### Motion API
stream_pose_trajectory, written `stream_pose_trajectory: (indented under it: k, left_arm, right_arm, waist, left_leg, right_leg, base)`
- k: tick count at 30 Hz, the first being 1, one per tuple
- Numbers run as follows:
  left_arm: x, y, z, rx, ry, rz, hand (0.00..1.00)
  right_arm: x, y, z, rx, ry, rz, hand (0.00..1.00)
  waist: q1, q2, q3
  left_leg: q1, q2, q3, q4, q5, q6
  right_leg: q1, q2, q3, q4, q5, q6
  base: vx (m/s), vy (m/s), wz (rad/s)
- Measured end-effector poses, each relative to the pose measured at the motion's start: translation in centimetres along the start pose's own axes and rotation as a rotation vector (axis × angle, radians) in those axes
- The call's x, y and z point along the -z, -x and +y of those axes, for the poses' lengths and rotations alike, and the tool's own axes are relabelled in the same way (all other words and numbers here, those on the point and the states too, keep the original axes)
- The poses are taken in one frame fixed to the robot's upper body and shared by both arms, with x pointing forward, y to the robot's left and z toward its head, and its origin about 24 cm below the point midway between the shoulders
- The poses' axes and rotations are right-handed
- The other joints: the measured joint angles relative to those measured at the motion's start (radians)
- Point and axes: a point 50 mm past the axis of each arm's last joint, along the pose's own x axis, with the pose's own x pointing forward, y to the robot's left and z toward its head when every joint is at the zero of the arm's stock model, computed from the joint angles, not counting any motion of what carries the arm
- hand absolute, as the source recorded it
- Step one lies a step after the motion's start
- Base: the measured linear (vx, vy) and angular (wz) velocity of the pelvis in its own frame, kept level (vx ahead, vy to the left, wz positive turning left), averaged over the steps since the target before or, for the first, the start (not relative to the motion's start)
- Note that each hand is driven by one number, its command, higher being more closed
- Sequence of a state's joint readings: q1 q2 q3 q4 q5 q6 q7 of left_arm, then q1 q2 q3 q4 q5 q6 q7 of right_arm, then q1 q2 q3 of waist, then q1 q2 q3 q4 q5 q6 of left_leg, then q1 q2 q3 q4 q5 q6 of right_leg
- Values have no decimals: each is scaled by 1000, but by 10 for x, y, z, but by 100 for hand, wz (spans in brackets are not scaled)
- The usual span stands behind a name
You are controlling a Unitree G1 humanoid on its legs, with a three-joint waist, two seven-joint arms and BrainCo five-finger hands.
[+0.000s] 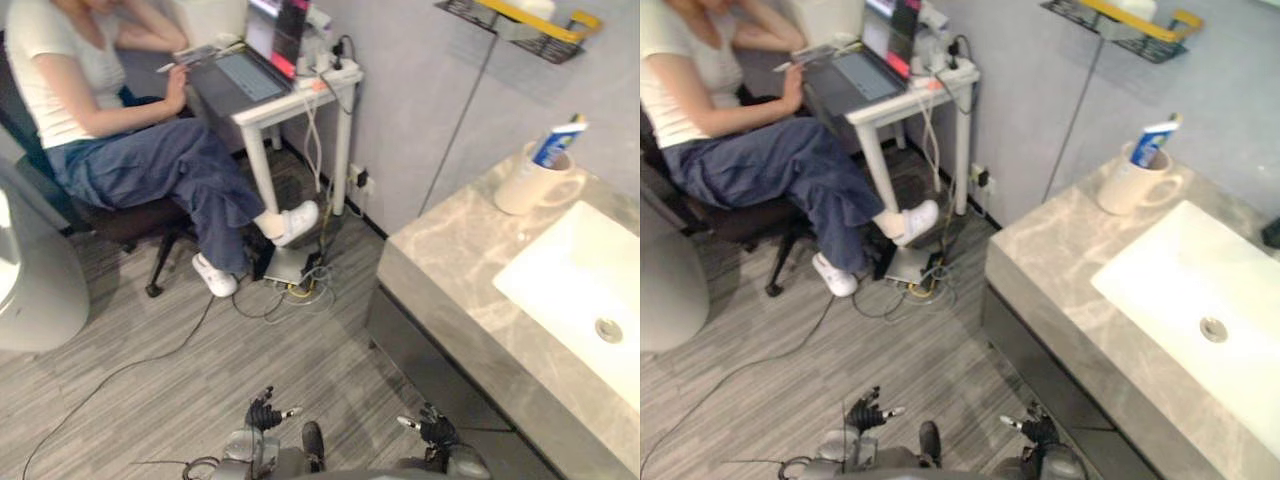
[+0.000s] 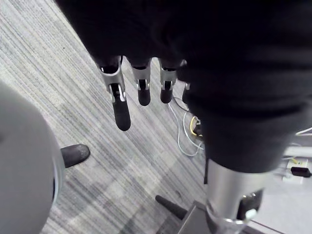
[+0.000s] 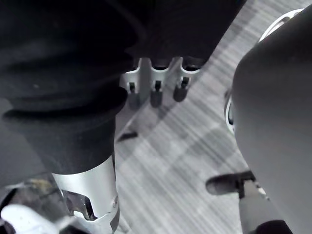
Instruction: Organize washtable
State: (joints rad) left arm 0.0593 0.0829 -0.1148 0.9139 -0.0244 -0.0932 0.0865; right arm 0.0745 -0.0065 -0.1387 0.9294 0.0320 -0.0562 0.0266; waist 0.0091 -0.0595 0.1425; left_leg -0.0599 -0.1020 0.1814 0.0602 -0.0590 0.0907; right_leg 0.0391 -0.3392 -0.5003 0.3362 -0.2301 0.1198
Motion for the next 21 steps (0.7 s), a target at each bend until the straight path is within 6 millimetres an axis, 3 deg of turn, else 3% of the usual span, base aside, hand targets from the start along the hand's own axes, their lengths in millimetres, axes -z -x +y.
stream_pose_trajectory:
  k: [1, 2, 3, 4, 8, 10, 11, 12, 14, 16, 17, 18, 20, 21]
  left_arm:
    - [0, 0, 0, 0, 0, 1, 0]
    - [1, 0, 0, 1, 0, 3, 0]
    - [1, 0, -2, 5, 2, 4, 0]
    - [3, 1, 2, -6, -1, 9, 0]
    - [4, 0, 2, -5, -5, 15, 0]
    - [6, 1, 2, -4, -7, 24, 0]
    - [5, 1, 2, -6, -7, 21, 0]
    - [5, 0, 0, -2, -4, 22, 0]
    - [2, 0, -13, 30, 8, 15, 0]
    - [0, 0, -18, 43, 10, 11, 0]
    - [0, -1, -19, 48, -6, 9, 0]
    - [-2, -1, -19, 52, -17, 4, 0]
    - [-8, -3, -24, 71, -39, -13, 0]
    - [-11, -3, -29, 94, -59, -25, 0]
  right_arm:
    - [-1, 0, 0, -3, 5, -1, 0]
    - [-5, -1, -1, -3, 14, -14, 0]
    - [-6, -2, -2, -2, 17, -16, 0]
    - [-7, -2, 3, -22, 46, -18, 0]
    - [-4, -4, 9, -52, 76, 4, 0]
    - [-4, -4, 12, -68, 78, 7, 0]
    - [0, -3, 14, -75, 77, 20, 0]
    - [0, -3, 14, -74, 79, 23, 0]
    - [-2, -5, 10, -65, 91, 20, 0]
    - [-5, -6, 7, -60, 97, 13, 0]
    - [-8, -7, 9, -63, 98, 8, 0]
    - [-8, -7, 10, -65, 97, 9, 0]
    - [-9, -7, 10, -63, 97, 6, 0]
    - [-11, -8, 8, -54, 101, 0, 0]
  waist:
    - [-2, 3, 0]
    - [-12, 17, -1]
    - [-17, 19, -3]
    - [-18, 25, -1]
    - [-16, 12, -9]
    - [-14, 3, -10]
    - [-5, -12, -20]
    - [1, -11, -25]
    - [6, 35, -31]
    - [6, 52, -28]
    - [5, 52, -25]
    - [2, 49, -23]
    - [2, 46, -18]
    - [-1, 47, -16]
  left_leg:
    - [3, -2, -22, 8, -3, 4]
    - [0, 14, -70, 31, -8, 12]
    - [-2, 22, -100, 46, -9, 13]
    - [0, 44, -165, 62, -14, 4]
    - [16, 45, -300, 67, -14, -23]
    - [22, 19, -362, 97, -28, -47]
    - [16, -5, -391, 111, -37, -61]
    - [9, -6, -414, 123, -45, -71]
    - [-25, 14, -503, 117, -43, -90]
    - [-40, 30, -531, 98, -26, -115]
    - [-43, 50, -508, 79, -7, -143]
    - [-50, 59, -476, 78, -4, -148]
    - [-78, 127, -255, 96, -3, -146]
    - [-107, 192, -6, 140, -4, -138]
  right_leg:
    - [-20, -2, 35, 54, 9, -21]
    - [-80, 16, 138, 163, 14, -57]
    - [-91, 47, 192, 166, -3, -60]
    - [-127, 130, 312, 164, -41, -51]
    - [-201, 230, 451, 75, -38, -25]
    - [-204, 220, 437, 25, 6, -38]
    - [-202, 206, 424, -7, 85, -49]
    - [-198, 198, 410, 3, 88, -53]
    - [-174, 204, 300, -38, 89, -63]
    - [-149, 209, 230, -69, 98, -77]
    - [-120, 211, 171, -88, 101, -81]
    - [-105, 211, 146, -97, 101, -82]
    - [-78, 199, 64, -105, 101, -84]
    - [-72, 178, 17, -102, 100, -84]
  base:
    - [128, 34, 80]
    - [160, 31, 83]
    - [229, 1, 137]
    - [176, -32, 112]
    - [162, -71, 115]
    - [166, -135, 126]
    - [172, -223, 125]
    - [121, -208, 102]
    - [81, -226, 122]
    - [63, -193, 116]
    - [34, -144, 102]
    - [-10, -105, 127]
    - [-36, -31, 109]
    - [-24, 42, 89]
